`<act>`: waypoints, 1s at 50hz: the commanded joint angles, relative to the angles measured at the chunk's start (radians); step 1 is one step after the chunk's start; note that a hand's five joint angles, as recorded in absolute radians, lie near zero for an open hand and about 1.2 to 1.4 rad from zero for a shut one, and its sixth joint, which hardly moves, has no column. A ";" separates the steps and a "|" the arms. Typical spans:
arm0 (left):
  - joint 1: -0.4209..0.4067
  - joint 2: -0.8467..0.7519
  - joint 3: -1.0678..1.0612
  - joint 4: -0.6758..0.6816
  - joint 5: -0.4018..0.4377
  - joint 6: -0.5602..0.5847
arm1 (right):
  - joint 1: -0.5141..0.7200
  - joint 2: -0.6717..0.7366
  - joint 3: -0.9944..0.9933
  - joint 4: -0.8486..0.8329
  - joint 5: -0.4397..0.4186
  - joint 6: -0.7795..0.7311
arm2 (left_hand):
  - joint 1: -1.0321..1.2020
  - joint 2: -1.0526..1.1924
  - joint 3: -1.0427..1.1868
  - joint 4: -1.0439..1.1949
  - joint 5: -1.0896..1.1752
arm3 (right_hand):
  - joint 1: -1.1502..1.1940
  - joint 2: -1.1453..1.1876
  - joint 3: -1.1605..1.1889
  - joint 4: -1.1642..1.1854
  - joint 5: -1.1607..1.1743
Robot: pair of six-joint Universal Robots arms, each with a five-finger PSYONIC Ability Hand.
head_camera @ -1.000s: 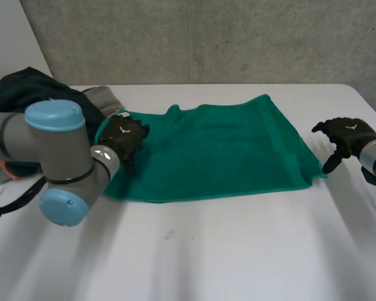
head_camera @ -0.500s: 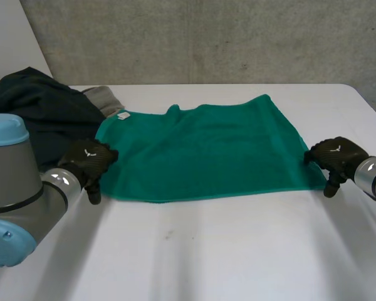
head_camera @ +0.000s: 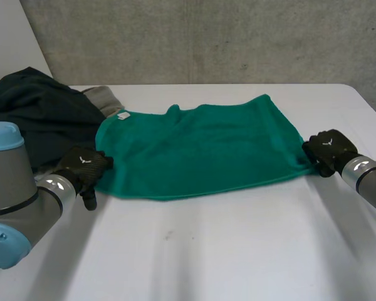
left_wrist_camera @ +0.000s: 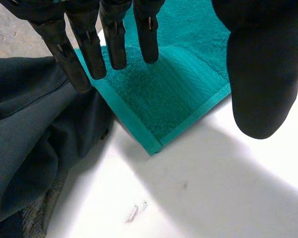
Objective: Fold the laundry.
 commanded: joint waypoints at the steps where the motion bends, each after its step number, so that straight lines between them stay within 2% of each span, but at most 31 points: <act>1: 0.007 -0.002 -0.009 0.012 0.002 0.005 | 0.000 -0.025 -0.021 0.003 -0.001 0.055 | 0.073 0.070 0.072 0.070 0.065 | 0.284 0.223 0.219 0.210 0.235; 14: 0.002 -0.096 0.034 0.021 0.065 0.040 | -0.003 -0.211 0.012 0.180 0.004 0.158 | 0.416 0.414 0.415 0.413 0.409 | 0.284 0.223 0.219 0.210 0.235; 24: 0.004 -0.200 0.127 0.055 0.055 0.098 | -0.007 -0.211 0.024 0.191 0.001 0.160 | 0.322 0.320 0.321 0.320 0.315 | 0.284 0.223 0.219 0.210 0.235; 37: -0.026 -0.284 0.261 0.164 0.049 0.106 | -0.014 -0.208 0.048 0.180 -0.002 0.140 | 0.316 0.314 0.315 0.314 0.309 | 0.284 0.223 0.219 0.210 0.235; 45: -0.042 -0.373 0.365 0.149 0.037 0.128 | -0.017 -0.203 0.065 0.180 -0.010 0.125 | 0.211 0.209 0.210 0.208 0.204 | 0.284 0.223 0.219 0.210 0.235; 50: -0.046 -0.424 0.433 0.094 0.023 0.146 | -0.026 -0.194 0.067 0.180 -0.011 0.121 | 0.181 0.179 0.180 0.179 0.174 | 0.284 0.223 0.219 0.210 0.235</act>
